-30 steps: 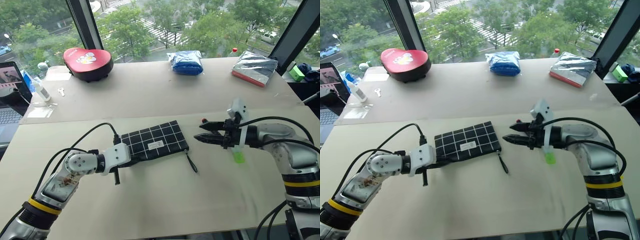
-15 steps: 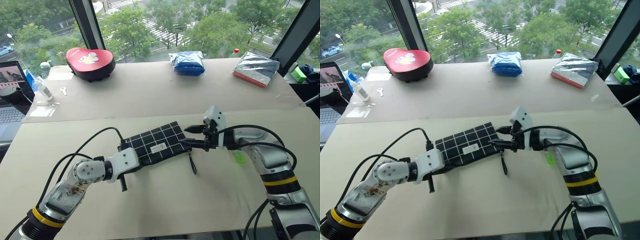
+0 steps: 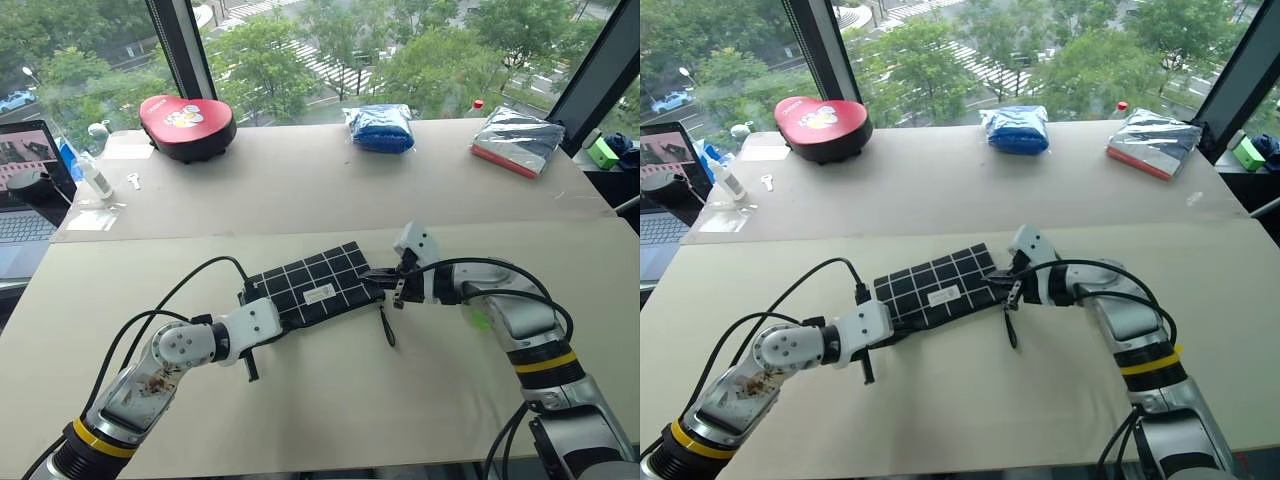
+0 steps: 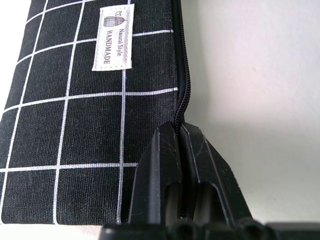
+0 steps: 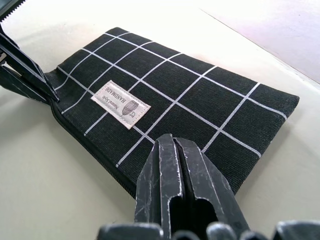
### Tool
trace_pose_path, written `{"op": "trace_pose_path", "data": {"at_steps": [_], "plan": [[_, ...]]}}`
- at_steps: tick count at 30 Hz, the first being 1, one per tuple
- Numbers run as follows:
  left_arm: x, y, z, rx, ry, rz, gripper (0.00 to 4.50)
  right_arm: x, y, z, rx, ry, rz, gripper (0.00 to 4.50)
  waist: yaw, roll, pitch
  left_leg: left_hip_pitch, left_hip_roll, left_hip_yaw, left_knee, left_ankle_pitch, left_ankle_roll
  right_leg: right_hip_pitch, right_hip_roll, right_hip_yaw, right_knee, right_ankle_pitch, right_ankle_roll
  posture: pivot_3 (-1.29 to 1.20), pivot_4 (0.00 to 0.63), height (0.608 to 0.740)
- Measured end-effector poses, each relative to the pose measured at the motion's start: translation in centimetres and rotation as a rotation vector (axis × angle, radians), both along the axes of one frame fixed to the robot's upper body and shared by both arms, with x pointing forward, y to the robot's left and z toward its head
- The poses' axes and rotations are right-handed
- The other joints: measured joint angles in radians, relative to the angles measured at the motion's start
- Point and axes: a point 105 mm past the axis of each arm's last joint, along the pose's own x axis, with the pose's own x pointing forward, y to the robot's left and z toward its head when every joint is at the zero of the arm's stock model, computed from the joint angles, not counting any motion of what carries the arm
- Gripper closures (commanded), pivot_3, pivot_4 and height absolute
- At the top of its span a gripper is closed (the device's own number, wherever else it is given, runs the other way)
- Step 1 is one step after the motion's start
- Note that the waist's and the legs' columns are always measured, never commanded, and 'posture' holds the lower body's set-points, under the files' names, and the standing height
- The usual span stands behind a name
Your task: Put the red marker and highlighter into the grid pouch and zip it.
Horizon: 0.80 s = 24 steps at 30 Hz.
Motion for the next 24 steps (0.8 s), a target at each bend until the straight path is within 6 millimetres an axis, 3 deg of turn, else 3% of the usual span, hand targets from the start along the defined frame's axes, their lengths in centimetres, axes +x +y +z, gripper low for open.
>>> {"op": "trace_pose_path", "data": {"at_steps": [3,11,15,22,24], "plan": [[0.1,0.0,0.1,0.003,0.002,-0.003,4.50,0.3,-0.2,-1.4,-0.074,-0.010,-0.008,4.48,0.000,0.000,0.000,0.000,0.000,0.000,0.000,0.000,0.000,0.000,0.000,0.000,0.000,0.000,0.000,0.00,0.150,0.740],[0.1,-0.3,0.4,0.007,-0.021,-0.041,4.50,0.9,0.3,-1.5,-0.202,-0.146,0.061,4.48,0.000,0.000,0.000,0.003,0.000,0.000,0.000,0.000,-0.001,0.002,0.000,0.000,0.000,0.000,0.000,0.00,0.150,0.740],[0.1,-0.8,1.1,-0.019,-0.089,-0.087,3.28,1.1,0.1,-1.5,-0.207,-0.152,0.061,4.50,0.002,-0.001,0.000,0.003,0.000,0.000,0.000,0.000,-0.001,0.004,0.000,0.000,-0.001,0.000,-0.001,0.00,0.150,0.740],[-0.1,-1.3,1.9,-0.085,-0.140,-0.143,0.70,1.1,0.2,-1.4,-0.202,-0.149,0.072,4.50,0.001,-0.001,0.000,0.003,0.001,0.000,0.000,0.000,-0.001,0.003,0.001,0.000,-0.001,0.001,-0.001,0.00,0.150,0.740],[-0.6,-1.7,2.5,-0.105,-0.170,-0.210,0.70,1.2,0.2,-1.4,-0.199,-0.150,0.073,4.50,0.001,-0.001,0.000,0.003,0.001,0.000,0.000,0.000,-0.001,0.003,0.001,-0.001,-0.002,0.001,-0.001,0.00,0.150,0.740]]}}
